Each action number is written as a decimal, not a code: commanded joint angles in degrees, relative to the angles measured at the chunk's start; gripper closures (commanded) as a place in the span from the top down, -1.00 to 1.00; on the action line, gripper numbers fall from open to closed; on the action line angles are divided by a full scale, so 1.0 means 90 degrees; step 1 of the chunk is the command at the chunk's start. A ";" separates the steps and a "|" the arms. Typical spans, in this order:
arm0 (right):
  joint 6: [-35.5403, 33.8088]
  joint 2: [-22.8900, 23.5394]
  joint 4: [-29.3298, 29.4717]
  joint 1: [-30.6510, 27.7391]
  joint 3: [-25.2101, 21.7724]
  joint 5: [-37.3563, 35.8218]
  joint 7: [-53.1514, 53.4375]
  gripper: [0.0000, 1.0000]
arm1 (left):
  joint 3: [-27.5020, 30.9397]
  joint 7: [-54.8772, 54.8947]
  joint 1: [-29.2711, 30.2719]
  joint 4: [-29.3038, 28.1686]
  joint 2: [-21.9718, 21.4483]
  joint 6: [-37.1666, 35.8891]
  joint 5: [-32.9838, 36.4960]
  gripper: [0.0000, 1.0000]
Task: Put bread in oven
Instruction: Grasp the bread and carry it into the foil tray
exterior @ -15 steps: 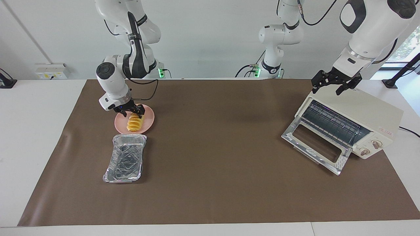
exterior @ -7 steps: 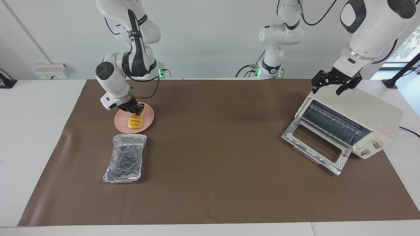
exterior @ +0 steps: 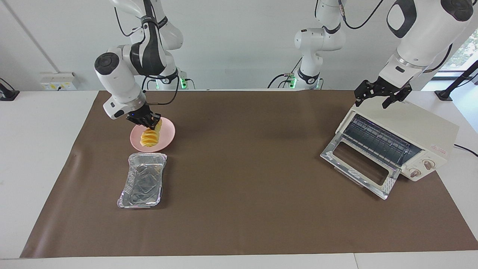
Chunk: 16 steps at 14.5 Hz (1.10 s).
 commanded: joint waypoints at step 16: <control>0.2252 0.2098 0.1237 -0.0243 0.0010 -0.0158 -0.0698 -0.96 | -0.0027 -0.0070 0.0025 -0.0149 -0.0146 0.0103 0.0081 1.00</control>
